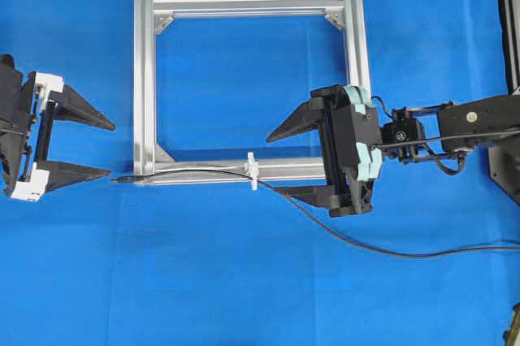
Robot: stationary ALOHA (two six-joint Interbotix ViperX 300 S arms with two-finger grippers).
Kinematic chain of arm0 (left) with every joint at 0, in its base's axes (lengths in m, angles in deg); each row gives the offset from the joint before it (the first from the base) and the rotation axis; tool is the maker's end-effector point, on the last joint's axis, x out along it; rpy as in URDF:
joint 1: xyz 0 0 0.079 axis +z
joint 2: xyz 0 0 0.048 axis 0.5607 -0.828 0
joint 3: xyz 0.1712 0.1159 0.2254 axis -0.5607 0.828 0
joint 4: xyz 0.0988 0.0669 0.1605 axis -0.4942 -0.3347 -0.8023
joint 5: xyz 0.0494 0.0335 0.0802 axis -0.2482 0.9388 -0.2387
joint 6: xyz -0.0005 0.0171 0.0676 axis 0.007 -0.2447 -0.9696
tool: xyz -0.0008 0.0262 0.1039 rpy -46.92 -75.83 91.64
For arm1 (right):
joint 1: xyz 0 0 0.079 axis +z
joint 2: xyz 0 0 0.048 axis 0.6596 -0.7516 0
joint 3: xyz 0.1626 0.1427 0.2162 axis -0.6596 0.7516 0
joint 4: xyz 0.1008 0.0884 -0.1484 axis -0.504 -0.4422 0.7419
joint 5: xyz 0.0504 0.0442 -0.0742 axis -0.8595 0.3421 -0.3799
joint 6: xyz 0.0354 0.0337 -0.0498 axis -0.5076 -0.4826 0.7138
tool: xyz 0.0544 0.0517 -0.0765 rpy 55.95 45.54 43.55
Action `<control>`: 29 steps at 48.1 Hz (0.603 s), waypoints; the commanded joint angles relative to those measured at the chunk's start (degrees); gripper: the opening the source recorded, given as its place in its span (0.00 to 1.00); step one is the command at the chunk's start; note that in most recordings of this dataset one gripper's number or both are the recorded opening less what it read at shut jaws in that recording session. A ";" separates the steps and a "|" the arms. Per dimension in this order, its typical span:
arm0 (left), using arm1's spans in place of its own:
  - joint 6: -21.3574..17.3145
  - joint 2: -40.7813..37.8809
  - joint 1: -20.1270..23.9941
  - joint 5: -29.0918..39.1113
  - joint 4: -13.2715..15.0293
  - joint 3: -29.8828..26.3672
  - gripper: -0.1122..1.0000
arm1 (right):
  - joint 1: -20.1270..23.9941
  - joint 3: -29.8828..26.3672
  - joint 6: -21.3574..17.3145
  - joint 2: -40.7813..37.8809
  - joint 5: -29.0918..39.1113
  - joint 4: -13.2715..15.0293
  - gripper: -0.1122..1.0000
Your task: Insert the wire through the string loop located in the center.
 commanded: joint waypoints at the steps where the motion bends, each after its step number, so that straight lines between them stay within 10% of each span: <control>1: 0.00 -0.35 0.18 -0.18 -0.18 -0.53 0.90 | 0.09 -0.53 0.00 1.23 -0.18 0.00 0.96; 29: 0.00 -0.79 0.26 -0.18 -0.18 -0.53 0.90 | 0.09 -0.53 0.00 1.23 0.18 0.09 0.96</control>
